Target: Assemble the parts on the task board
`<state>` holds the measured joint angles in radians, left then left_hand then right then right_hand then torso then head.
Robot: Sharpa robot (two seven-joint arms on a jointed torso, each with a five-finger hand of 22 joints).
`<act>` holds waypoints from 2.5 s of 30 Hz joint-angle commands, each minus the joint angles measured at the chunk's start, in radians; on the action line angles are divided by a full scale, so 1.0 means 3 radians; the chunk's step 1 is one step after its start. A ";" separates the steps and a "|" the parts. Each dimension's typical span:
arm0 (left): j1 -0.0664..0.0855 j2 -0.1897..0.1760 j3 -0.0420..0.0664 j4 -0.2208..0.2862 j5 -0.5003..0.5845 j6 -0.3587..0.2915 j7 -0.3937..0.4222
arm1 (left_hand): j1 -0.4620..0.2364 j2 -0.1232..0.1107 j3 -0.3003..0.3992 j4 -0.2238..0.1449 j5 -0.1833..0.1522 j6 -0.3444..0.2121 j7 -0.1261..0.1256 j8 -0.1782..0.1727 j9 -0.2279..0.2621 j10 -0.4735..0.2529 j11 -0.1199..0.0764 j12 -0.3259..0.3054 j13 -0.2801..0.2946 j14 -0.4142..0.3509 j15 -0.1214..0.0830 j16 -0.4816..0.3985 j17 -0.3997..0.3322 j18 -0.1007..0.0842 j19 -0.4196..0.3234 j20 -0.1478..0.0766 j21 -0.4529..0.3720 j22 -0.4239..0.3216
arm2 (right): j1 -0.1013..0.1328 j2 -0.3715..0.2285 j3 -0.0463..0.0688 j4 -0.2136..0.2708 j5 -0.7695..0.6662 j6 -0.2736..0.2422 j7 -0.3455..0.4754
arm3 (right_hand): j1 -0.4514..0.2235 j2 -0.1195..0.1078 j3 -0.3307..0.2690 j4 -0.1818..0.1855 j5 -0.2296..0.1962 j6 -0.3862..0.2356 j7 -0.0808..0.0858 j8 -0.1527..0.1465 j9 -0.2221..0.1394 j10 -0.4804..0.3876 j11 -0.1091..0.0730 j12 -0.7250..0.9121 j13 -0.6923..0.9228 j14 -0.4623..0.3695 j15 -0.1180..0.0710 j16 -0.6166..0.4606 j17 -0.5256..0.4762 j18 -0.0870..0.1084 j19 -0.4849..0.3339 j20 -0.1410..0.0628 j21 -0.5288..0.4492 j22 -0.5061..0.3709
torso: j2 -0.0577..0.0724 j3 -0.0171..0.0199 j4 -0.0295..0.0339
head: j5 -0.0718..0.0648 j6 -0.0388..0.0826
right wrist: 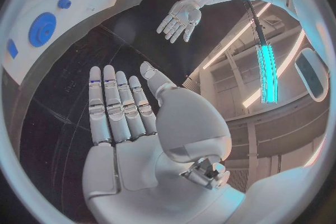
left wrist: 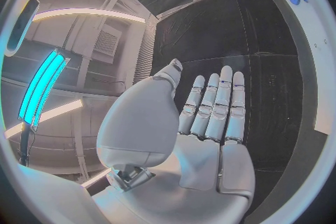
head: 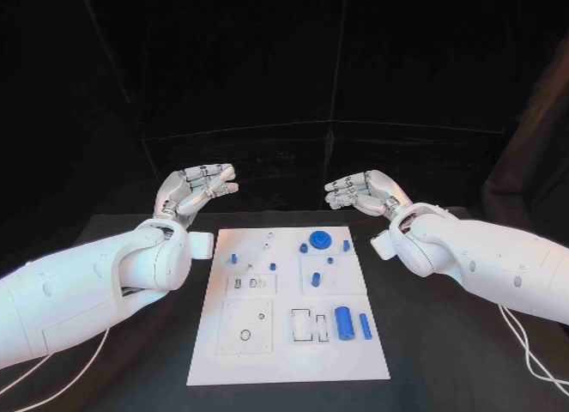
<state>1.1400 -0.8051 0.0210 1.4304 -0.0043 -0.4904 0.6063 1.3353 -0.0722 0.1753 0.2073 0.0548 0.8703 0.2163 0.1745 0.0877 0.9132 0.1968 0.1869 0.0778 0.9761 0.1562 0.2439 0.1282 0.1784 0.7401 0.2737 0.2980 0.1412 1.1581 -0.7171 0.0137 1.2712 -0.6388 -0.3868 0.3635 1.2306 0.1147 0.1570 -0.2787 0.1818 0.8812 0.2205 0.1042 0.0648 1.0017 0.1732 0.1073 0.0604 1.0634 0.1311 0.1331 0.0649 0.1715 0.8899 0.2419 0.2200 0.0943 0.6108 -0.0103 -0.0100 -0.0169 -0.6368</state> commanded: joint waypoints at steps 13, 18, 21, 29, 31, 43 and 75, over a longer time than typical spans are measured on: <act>0.0002 -0.0324 -0.0001 0.0624 -0.0393 0.0301 -0.0089 | -0.0042 0.0099 0.0040 -0.0208 -0.0005 0.0313 -0.0022 -0.0055 -0.0067 0.0529 -0.0160 -0.0038 -0.0010 0.0673 -0.0207 0.0118 0.0254 0.0022 0.0567 -0.0204 0.0146 -0.0006 | 0.0254 0.0107 0.0006 0.0039 -0.2750 0.0495 -0.0977 | 0.0117 -0.0364 0.0236 -0.0016 -0.0065 0.0605 -0.0199 -0.0091 0.0006 0.0777 -0.0304 -0.0146 0.0016 0.1489 -0.0451 0.0900 0.0592 0.0019 0.1206 -0.0549 0.1061 0.0479 | 0.0358 -0.0054 0.0086 | -0.0074 0.0149; -0.0003 -0.0328 -0.0005 0.0690 -0.0401 0.0339 -0.0110 | -0.0046 0.0101 0.0042 -0.0215 -0.0005 0.0314 -0.0020 -0.0066 -0.0069 0.0527 -0.0157 -0.0055 -0.0014 0.0669 -0.0205 0.0104 0.0262 0.0021 0.0569 -0.0203 0.0139 -0.0013 | 0.0263 0.0156 0.0008 0.0063 -0.3170 0.0575 -0.1157 | 0.0062 -0.0406 0.0289 -0.0007 -0.0074 0.0590 -0.0209 -0.0131 0.0004 0.0682 -0.0301 -0.0144 0.0015 0.1481 -0.0462 0.1371 0.0880 0.0028 0.1255 -0.0567 0.1308 0.0623 | 0.0420 -0.0062 0.0110 | -0.0096 0.0171; -0.0005 -0.0328 -0.0006 0.0706 -0.0403 0.0350 -0.0115 | -0.0053 0.0103 0.0045 -0.0223 -0.0005 0.0311 -0.0017 -0.0080 -0.0072 0.0520 -0.0153 -0.0075 -0.0020 0.0671 -0.0203 0.0094 0.0273 0.0020 0.0573 -0.0203 0.0133 -0.0019 | 0.0265 0.0179 0.0008 0.0074 -0.3300 0.0607 -0.1212 | 0.0036 -0.0426 0.0329 -0.0003 -0.0072 0.0578 -0.0211 -0.0133 0.0004 0.0624 -0.0298 -0.0146 0.0014 0.1461 -0.0463 0.1601 0.1033 0.0026 0.1245 -0.0560 0.1443 0.0706 | 0.0447 -0.0067 0.0118 | -0.0107 0.0180; -0.0010 -0.0320 -0.0011 0.0730 -0.0404 0.0366 -0.0113 | -0.0074 0.0109 0.0050 -0.0248 -0.0005 0.0303 -0.0007 -0.0120 -0.0074 0.0498 -0.0141 -0.0135 -0.0032 0.0655 -0.0191 0.0046 0.0298 0.0018 0.0582 -0.0196 0.0112 -0.0039 | 0.0268 0.0228 0.0009 0.0084 -0.3470 0.0724 -0.1286 | 0.0017 -0.0454 0.0397 0.0007 -0.0077 0.0528 -0.0214 -0.0134 0.0003 0.0514 -0.0273 -0.0146 0.0012 0.1421 -0.0448 0.1870 0.1233 0.0029 0.1173 -0.0543 0.1650 0.0838 | 0.0492 -0.0070 0.0124 | -0.0119 0.0184; -0.0011 -0.0317 -0.0012 0.0732 -0.0404 0.0376 -0.0116 | -0.0078 0.0110 0.0051 -0.0253 -0.0005 0.0300 -0.0003 -0.0127 -0.0075 0.0493 -0.0137 -0.0145 -0.0034 0.0651 -0.0188 0.0036 0.0302 0.0018 0.0583 -0.0194 0.0108 -0.0043 | 0.0269 0.0240 0.0009 0.0077 -0.3492 0.0755 -0.1298 | 0.0010 -0.0460 0.0404 0.0012 -0.0081 0.0518 -0.0215 -0.0134 0.0003 0.0489 -0.0272 -0.0145 0.0011 0.1418 -0.0444 0.1991 0.1358 0.0031 0.1159 -0.0540 0.1694 0.0865 | 0.0497 -0.0071 0.0125 | -0.0122 0.0178; -0.0011 -0.0315 -0.0015 0.0707 -0.0404 0.0407 -0.0126 | -0.0088 0.0114 0.0051 -0.0260 -0.0005 0.0296 0.0005 -0.0142 -0.0075 0.0485 -0.0130 -0.0166 -0.0036 0.0645 -0.0182 0.0018 0.0311 0.0017 0.0583 -0.0190 0.0099 -0.0051 | 0.0269 0.0308 0.0009 0.0045 -0.3568 0.0838 -0.1316 | 0.0003 -0.0451 0.0502 0.0041 -0.0084 0.0518 -0.0215 -0.0129 0.0006 0.0503 -0.0277 -0.0137 0.0013 0.1425 -0.0440 0.2788 0.2190 0.0036 0.1096 -0.0523 0.2011 0.1063 | 0.0511 -0.0073 0.0135 | -0.0115 0.0170; -0.0008 -0.0315 -0.0016 0.0663 -0.0404 0.0510 -0.0199 | -0.0099 0.0156 0.0083 -0.0300 -0.0005 0.0282 0.0024 -0.0192 -0.0074 0.0467 -0.0110 -0.0231 -0.0035 0.0608 -0.0161 -0.0061 0.0342 0.0016 0.0566 -0.0172 0.0057 -0.0086 | 0.0268 0.0350 0.0009 0.0031 -0.3581 0.0422 -0.1240 | 0.0033 -0.0320 0.0997 0.0182 -0.0388 0.0740 -0.0250 -0.0073 0.0030 0.0763 -0.0334 -0.0094 0.0027 0.1441 -0.0489 0.3559 0.2976 -0.0061 0.1214 -0.0518 0.2824 0.1966 | 0.0549 -0.0073 0.0142 | -0.0114 0.0118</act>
<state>1.1363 -0.8991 0.0157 1.6289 -0.1178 -0.3578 0.5486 1.3046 -0.0335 0.2004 0.1225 0.0548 0.9558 0.2178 0.1201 0.0664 1.0542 0.1593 0.1229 0.0679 1.1616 0.1074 0.2314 0.2300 0.1782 0.9093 0.2174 0.3218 0.1172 1.2365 -0.6094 0.0156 1.2717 -1.7116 -0.1514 -0.0250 1.2344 0.0062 0.4488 -0.2251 0.0708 1.0952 0.1460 0.0773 0.0691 1.2227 0.0729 0.0723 0.0673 1.4669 -0.0091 1.1963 0.9533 0.1711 1.2494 0.0860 1.0598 0.6740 0.7754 -0.0325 0.0330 -0.0513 -0.6031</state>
